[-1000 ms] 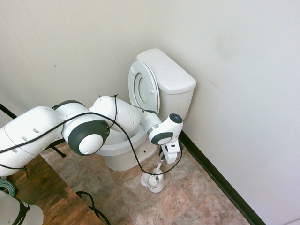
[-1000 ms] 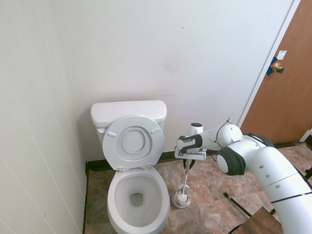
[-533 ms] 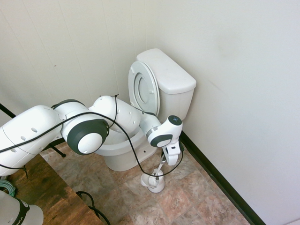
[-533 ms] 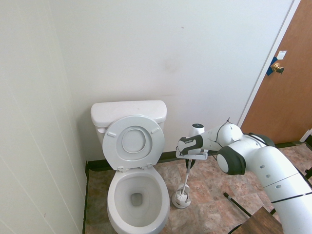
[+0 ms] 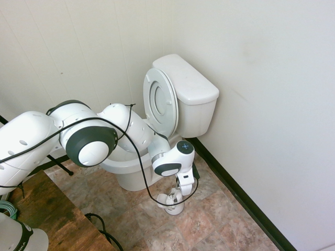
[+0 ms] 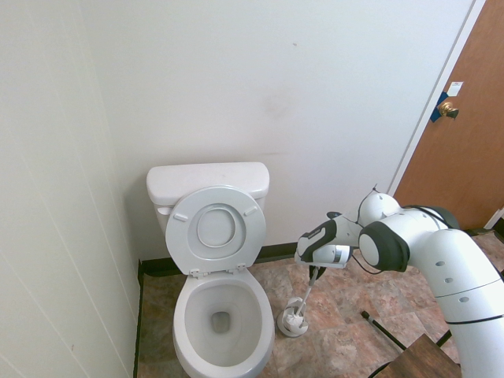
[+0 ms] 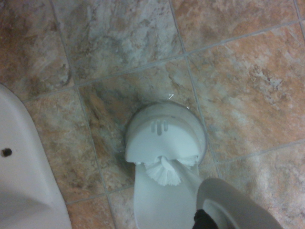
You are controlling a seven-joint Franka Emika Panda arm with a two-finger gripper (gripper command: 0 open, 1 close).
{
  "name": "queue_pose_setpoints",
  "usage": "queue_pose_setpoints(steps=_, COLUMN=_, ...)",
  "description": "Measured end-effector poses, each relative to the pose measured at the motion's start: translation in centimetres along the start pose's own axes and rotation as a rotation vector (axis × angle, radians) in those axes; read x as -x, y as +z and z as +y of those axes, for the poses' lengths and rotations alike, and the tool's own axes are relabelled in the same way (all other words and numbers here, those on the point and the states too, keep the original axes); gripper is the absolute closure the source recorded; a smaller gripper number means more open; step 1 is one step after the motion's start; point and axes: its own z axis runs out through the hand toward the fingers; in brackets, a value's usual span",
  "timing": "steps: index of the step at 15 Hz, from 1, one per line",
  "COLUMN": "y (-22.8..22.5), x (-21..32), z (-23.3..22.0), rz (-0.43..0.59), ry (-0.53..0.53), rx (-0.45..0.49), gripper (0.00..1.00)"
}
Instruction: Clean the toilet
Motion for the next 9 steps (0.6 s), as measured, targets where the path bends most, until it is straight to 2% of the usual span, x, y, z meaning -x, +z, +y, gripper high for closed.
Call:
queue_pose_setpoints(steps=5, y=-0.3, x=1.9, z=1.8, rz=0.001, ry=-0.014, rx=0.000, gripper=1.00)
queue_pose_setpoints(steps=9, y=-2.3, x=5.5, z=3.9, rz=0.055, ry=-0.042, rx=-0.027, gripper=1.00)
